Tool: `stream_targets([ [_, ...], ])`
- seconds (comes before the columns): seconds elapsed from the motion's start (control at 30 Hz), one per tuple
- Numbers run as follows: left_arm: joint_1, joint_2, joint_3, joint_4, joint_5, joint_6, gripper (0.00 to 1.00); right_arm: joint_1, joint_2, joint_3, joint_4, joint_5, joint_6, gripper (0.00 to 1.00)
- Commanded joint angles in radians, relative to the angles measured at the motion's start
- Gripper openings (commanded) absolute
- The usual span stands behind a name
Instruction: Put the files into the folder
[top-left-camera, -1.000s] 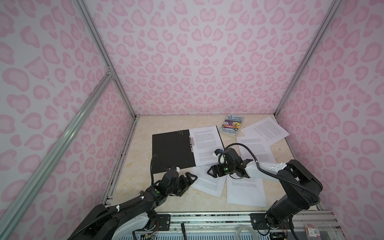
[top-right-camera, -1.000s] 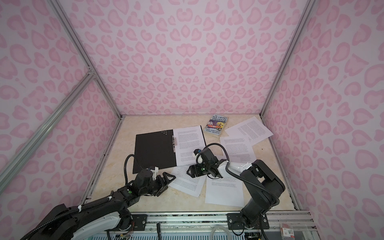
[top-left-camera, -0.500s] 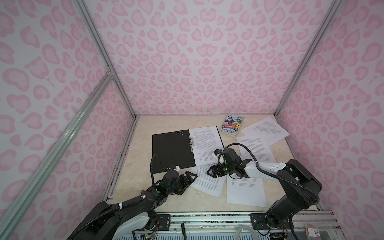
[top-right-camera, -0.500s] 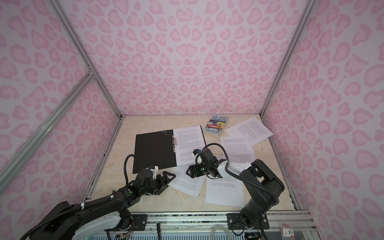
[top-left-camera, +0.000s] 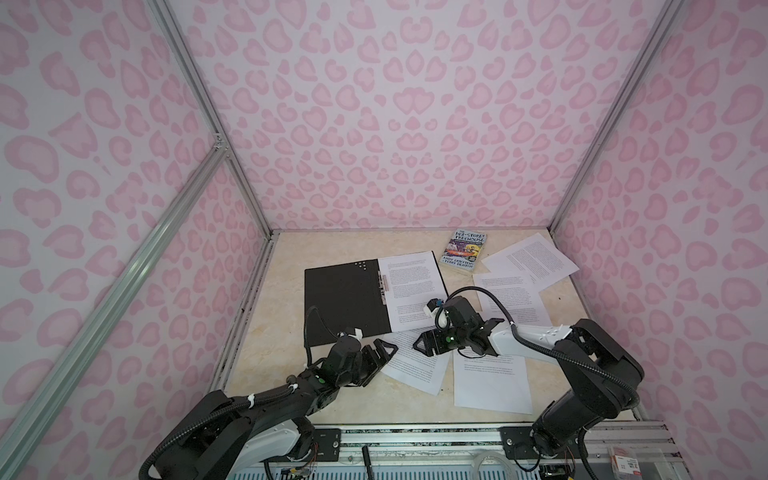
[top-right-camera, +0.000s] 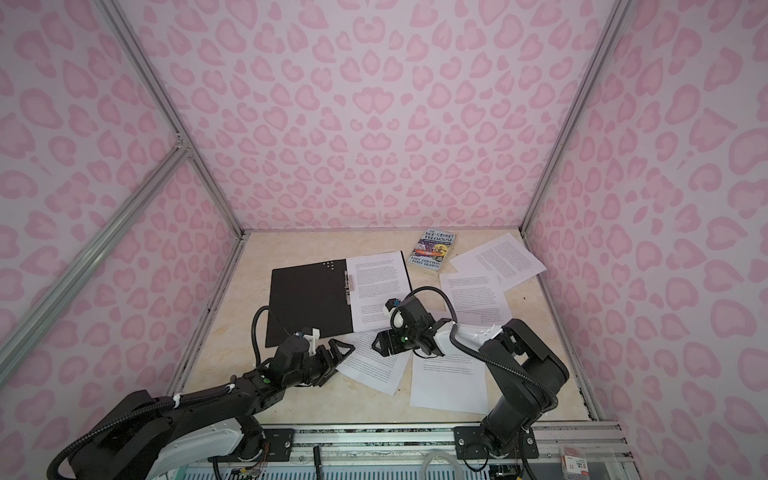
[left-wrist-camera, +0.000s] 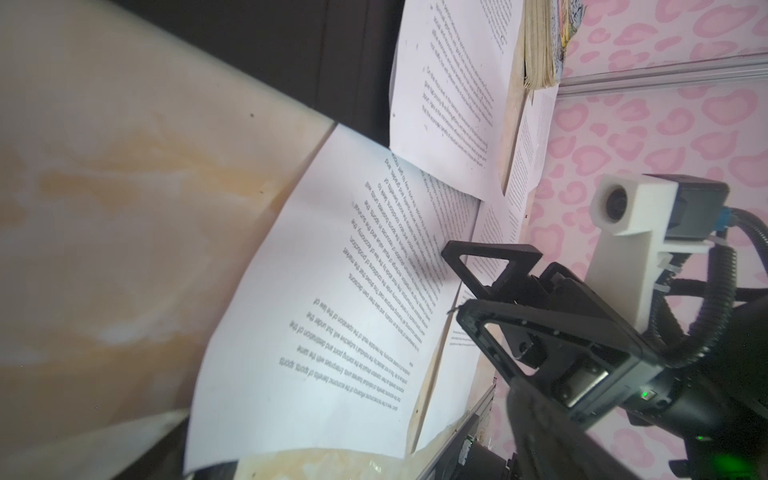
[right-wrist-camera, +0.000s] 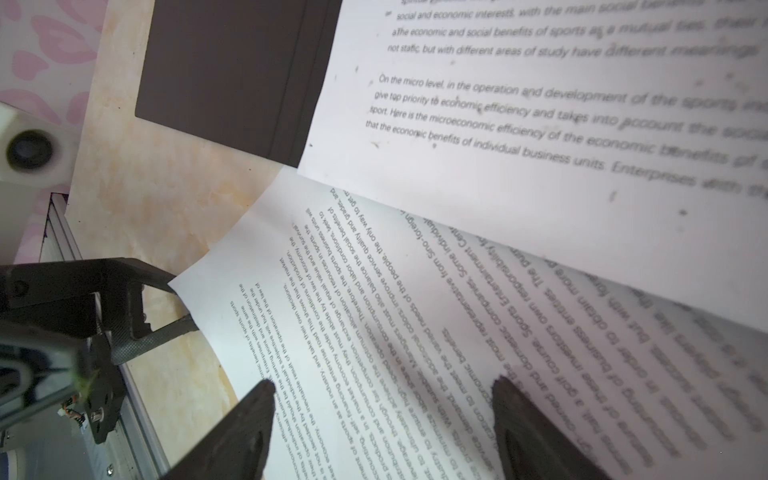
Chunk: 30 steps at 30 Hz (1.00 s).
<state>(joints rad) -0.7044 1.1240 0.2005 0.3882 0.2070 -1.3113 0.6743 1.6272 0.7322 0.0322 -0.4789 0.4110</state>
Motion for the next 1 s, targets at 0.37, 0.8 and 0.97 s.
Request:
stream_targets([
  [0.37,-0.006,0.037,0.023,-0.014,-0.055,-0.015,0.38,0.002,0.005,0.0,-0.033,-0.01,-0.004,0.82],
  [0.8,-0.005,0.037,0.066,-0.101,-0.093,0.052,0.04,0.002,-0.017,-0.01,-0.027,-0.008,-0.009,0.83],
  [0.97,-0.006,-0.02,0.104,-0.237,-0.091,0.13,0.04,0.001,-0.058,-0.026,-0.018,0.003,-0.016,0.84],
])
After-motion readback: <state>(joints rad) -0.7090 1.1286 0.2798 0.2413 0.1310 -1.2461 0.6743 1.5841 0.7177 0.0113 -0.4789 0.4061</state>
